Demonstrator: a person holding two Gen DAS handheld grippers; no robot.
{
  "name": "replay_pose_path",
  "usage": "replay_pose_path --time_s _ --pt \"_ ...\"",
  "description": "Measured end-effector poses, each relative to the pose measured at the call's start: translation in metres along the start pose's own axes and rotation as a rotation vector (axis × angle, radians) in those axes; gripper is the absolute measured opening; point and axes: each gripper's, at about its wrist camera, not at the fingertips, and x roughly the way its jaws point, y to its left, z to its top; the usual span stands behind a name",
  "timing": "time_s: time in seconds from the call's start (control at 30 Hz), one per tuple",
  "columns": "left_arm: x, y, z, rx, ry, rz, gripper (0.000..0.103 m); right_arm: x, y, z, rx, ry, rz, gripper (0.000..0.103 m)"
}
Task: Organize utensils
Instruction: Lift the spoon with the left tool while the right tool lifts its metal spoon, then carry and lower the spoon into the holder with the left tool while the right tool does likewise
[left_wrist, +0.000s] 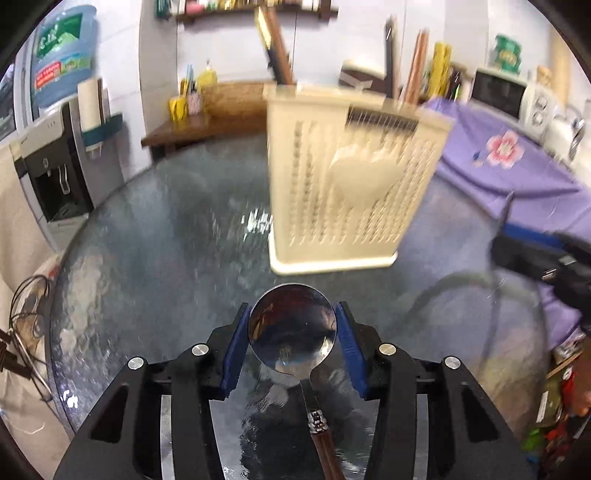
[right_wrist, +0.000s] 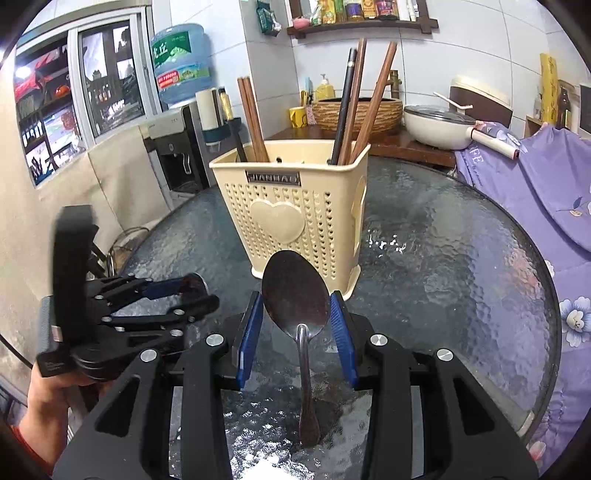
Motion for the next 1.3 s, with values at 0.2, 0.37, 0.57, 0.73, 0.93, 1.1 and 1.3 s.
replay_pose_path --time_s 0.2,0.37,0.57,0.73,0.93,1.1,1.3 --pt "-0.032 -0.007 0.008 0.011 -0.104 -0.044 0.045 -0.014 0.001 0.005 0.0 -0.031 -0.002 0.038" --pt "-0.048 -0.008 0.009 -0.015 -0.154 -0.096 0.045 -0.021 0.001 0.009 0.001 -0.046 -0.005 0.038" --pt "-0.057 -0.002 0.014 -0.039 -0.191 -0.119 0.045 -0.029 0.0 0.011 0.007 -0.062 0.004 0.038" --pt "-0.062 0.0 0.016 -0.044 -0.21 -0.124 0.045 -0.031 -0.002 0.013 0.017 -0.064 0.016 0.038" --pt "-0.067 -0.001 0.025 -0.032 -0.225 -0.133 0.045 -0.033 0.002 0.017 0.017 -0.072 0.034 0.038" --pt "-0.078 -0.001 0.043 -0.019 -0.244 -0.166 0.045 -0.041 0.002 0.036 0.012 -0.096 0.07 0.038" --pt "-0.105 -0.007 0.086 0.026 -0.308 -0.173 0.045 -0.061 0.006 0.083 -0.011 -0.177 0.111 0.038"
